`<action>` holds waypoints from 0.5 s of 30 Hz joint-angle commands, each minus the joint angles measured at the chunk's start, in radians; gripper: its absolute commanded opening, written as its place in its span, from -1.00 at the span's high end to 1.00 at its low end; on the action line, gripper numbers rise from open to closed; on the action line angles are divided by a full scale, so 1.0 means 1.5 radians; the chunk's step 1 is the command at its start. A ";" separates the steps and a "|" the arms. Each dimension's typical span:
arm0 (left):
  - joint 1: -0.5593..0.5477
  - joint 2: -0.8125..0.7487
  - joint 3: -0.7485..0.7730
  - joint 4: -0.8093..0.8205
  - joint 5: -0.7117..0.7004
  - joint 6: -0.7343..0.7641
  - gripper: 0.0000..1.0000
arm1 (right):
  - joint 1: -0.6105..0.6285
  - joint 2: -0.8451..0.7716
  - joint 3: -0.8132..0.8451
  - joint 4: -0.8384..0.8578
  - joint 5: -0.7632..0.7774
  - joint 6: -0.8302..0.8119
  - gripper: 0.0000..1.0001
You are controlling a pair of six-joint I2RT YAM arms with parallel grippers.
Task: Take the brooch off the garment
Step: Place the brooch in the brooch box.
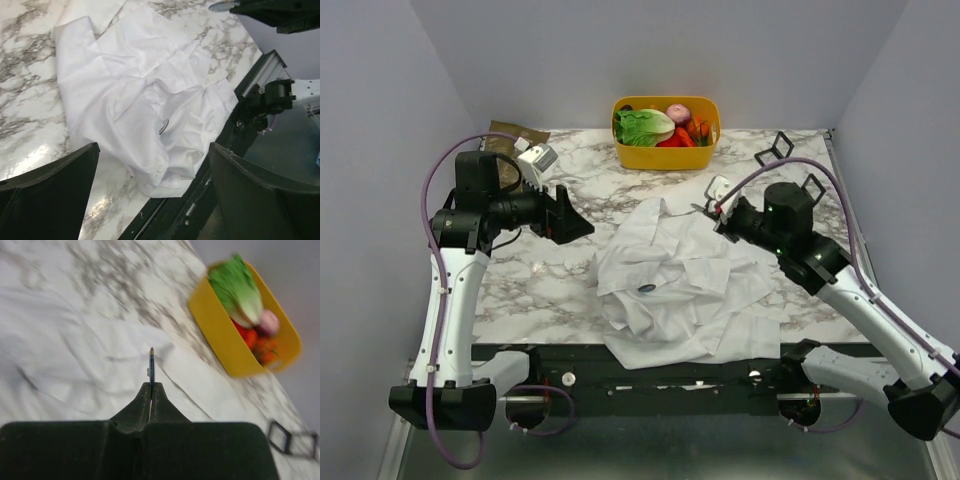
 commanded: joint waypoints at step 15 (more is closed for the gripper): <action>-0.007 0.010 -0.001 -0.077 -0.173 0.077 -0.97 | -0.376 0.129 -0.202 0.177 0.335 -0.153 0.99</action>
